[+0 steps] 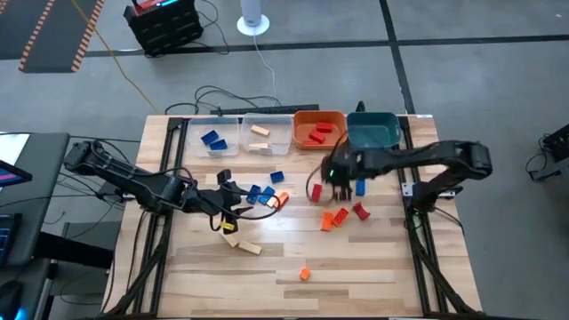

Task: Sort blocks
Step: Put the orange game piece into the blue bin

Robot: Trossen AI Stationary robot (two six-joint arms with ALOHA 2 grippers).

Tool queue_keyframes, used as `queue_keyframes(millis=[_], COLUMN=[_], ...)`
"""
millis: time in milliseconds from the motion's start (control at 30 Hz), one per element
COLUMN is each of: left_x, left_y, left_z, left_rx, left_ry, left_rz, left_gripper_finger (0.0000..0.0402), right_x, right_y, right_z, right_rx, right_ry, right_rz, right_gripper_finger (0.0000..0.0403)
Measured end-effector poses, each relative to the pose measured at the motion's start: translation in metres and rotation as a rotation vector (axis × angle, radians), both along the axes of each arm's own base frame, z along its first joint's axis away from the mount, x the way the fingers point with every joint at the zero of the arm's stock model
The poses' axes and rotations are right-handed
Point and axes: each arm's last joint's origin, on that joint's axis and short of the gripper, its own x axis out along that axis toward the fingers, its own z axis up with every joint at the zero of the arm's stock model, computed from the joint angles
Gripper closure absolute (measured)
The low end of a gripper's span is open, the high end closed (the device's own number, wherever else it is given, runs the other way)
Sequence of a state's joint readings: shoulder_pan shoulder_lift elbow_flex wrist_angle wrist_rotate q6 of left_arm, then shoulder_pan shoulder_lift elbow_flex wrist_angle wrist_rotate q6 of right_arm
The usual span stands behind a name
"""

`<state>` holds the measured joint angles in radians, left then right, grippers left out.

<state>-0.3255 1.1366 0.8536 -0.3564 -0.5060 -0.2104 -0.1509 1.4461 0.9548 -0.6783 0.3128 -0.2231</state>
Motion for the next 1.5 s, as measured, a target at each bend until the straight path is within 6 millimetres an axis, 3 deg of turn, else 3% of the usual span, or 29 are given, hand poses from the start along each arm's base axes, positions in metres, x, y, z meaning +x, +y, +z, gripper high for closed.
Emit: queue_keyframes(millis=[233,467,567,700,900,1100,1300,1500], left_x=[-0.003,-0.003,-0.003,-0.001,-0.001,-0.001,-0.001,-0.001], left_y=[-0.002,-0.001,0.0,-0.001,-0.001,-0.001,-0.001,-0.001], left_z=[-0.003,-0.004,-0.003,-0.004,-0.005,-0.005,-0.005,-0.006], left_rx=[-0.006,-0.007,-0.005,-0.004,-0.012,-0.016,-0.016,-0.021], left_ry=[0.031,0.04,0.034,0.028,0.028,0.028,0.028,0.037], left_rz=[0.001,0.008,0.016,0.02,0.028,0.031,0.031,0.037], left_gripper_finger=[0.021,0.021,0.021,0.021,0.021,0.021,0.021,0.021], right_x=[-0.053,-0.085,-0.096,-0.108,-0.111,-0.108,-0.109,-0.092], right_y=[-0.073,-0.107,-0.123,-0.143,-0.163,-0.167,-0.161,-0.111], right_z=[0.029,0.044,0.037,0.006,-0.025,-0.033,0.002,0.039], right_rx=[-0.134,-0.181,-0.144,0.013,0.069,0.073,0.038,0.213], right_ry=[-0.18,-0.351,-0.355,-0.278,-0.166,-0.107,-0.147,-0.352], right_rz=[-0.462,-0.709,-0.796,-0.841,-0.897,-0.846,-0.804,-0.557], right_gripper_finger=[0.0276,0.0274,0.0268,0.0269,0.0267,0.0238,0.0211,0.0203])
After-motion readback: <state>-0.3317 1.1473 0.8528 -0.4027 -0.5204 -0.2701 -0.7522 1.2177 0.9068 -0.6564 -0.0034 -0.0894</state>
